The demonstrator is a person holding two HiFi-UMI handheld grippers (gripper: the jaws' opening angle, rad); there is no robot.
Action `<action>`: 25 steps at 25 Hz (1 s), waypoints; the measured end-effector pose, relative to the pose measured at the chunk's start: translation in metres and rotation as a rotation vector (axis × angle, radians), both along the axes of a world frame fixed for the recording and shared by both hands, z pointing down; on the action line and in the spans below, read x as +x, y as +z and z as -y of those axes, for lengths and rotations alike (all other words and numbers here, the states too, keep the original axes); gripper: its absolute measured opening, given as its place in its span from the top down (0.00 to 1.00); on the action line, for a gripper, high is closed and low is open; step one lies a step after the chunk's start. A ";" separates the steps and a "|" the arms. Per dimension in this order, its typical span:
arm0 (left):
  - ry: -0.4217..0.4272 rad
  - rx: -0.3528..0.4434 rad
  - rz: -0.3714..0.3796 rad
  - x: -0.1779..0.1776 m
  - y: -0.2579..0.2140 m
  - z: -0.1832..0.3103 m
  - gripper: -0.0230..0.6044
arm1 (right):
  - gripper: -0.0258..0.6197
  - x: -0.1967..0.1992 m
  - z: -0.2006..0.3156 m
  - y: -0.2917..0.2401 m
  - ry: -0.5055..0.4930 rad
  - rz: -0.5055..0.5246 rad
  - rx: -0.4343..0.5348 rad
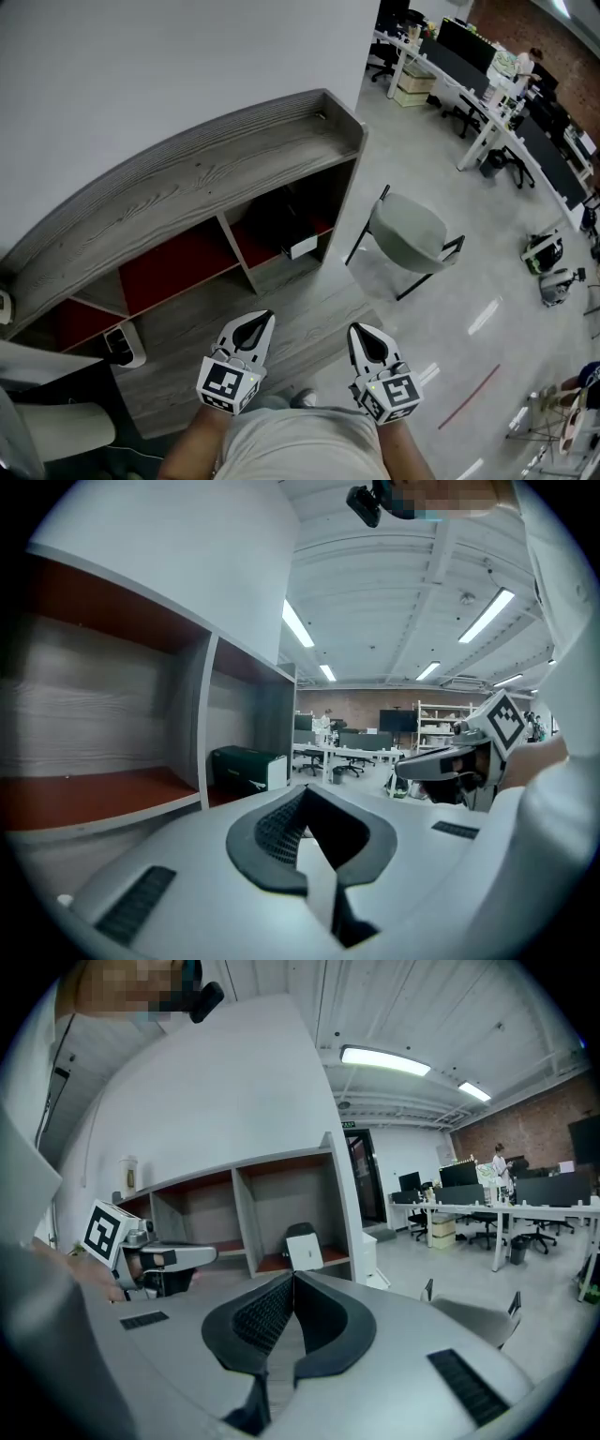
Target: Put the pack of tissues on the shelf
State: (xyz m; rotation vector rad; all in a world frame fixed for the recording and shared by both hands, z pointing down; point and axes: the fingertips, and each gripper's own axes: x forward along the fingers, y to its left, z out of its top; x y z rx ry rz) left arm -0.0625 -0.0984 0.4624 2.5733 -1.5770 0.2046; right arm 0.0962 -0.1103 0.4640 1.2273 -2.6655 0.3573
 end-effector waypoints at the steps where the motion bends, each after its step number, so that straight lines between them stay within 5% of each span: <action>1: 0.002 0.003 0.007 -0.002 -0.001 -0.005 0.94 | 0.92 -0.004 0.000 0.000 -0.010 0.002 0.000; 13: -0.092 0.015 -0.034 -0.046 -0.015 -0.032 0.94 | 0.92 -0.040 -0.010 -0.008 -0.117 0.016 0.015; 25: -0.089 0.039 -0.046 -0.051 -0.020 -0.032 0.94 | 0.92 -0.063 -0.015 -0.017 -0.171 0.008 0.043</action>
